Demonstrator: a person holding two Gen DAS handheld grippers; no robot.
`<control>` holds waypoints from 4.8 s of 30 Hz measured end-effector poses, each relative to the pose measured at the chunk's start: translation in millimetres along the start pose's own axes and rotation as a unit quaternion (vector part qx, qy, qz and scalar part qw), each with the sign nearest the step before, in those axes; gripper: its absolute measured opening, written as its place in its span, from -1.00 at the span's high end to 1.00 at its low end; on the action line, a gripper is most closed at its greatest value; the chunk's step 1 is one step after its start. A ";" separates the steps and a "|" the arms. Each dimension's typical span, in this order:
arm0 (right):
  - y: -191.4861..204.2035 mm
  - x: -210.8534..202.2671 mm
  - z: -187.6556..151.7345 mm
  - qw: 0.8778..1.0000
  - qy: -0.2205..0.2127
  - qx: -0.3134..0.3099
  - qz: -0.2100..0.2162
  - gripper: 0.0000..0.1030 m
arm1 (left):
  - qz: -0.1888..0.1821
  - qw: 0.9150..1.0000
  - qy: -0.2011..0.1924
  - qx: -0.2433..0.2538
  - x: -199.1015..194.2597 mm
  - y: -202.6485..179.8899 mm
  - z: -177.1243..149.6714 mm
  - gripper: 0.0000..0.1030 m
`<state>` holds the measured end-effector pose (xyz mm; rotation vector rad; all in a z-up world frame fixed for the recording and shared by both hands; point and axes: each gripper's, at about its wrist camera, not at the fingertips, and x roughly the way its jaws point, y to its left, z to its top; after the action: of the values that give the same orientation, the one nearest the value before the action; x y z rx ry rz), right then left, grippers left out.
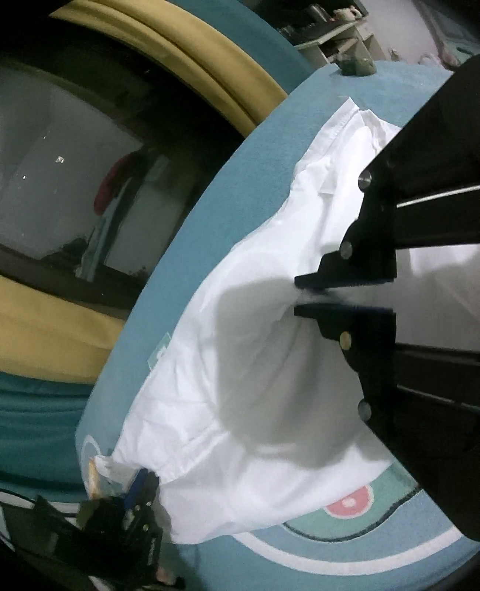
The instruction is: Fold large clothes
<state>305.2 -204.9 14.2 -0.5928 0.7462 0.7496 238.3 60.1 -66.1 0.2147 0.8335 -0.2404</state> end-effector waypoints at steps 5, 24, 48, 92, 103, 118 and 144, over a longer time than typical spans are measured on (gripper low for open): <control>-19.7 -8.5 12.4 0.999 -0.020 0.024 -0.013 0.94 | 0.011 0.999 -0.035 0.001 -23.3 -1.2 24.3 1.00; -93.5 95.7 68.3 0.984 0.032 0.173 -0.016 0.94 | -0.015 0.999 0.047 0.010 10.3 10.2 33.1 0.25; -101.2 2.7 -45.5 0.958 0.062 0.270 -0.076 -0.22 | 0.097 0.979 0.023 -0.179 -21.4 112.1 30.7 0.15; -4.4 -153.3 -175.6 0.947 0.012 0.320 -0.034 0.85 | 0.038 0.968 -0.007 -0.247 -168.5 -29.1 -139.5 0.87; 13.9 -154.0 -207.7 0.940 0.036 0.338 -0.039 0.84 | 0.034 0.966 0.034 -0.252 -163.6 -45.6 -172.5 0.85; -13.9 -182.8 -196.6 0.933 0.033 0.341 -0.107 0.29 | 0.071 0.961 0.018 -0.266 -194.4 -14.2 -159.8 0.39; -51.9 4.7 -73.2 0.961 0.126 0.240 0.059 0.28 | -0.020 0.990 0.128 -0.049 8.5 -39.0 14.8 0.38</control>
<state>320.0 -285.7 -22.3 -0.2026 1.1654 0.5761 242.8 17.7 -66.4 0.1371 1.1032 -0.2113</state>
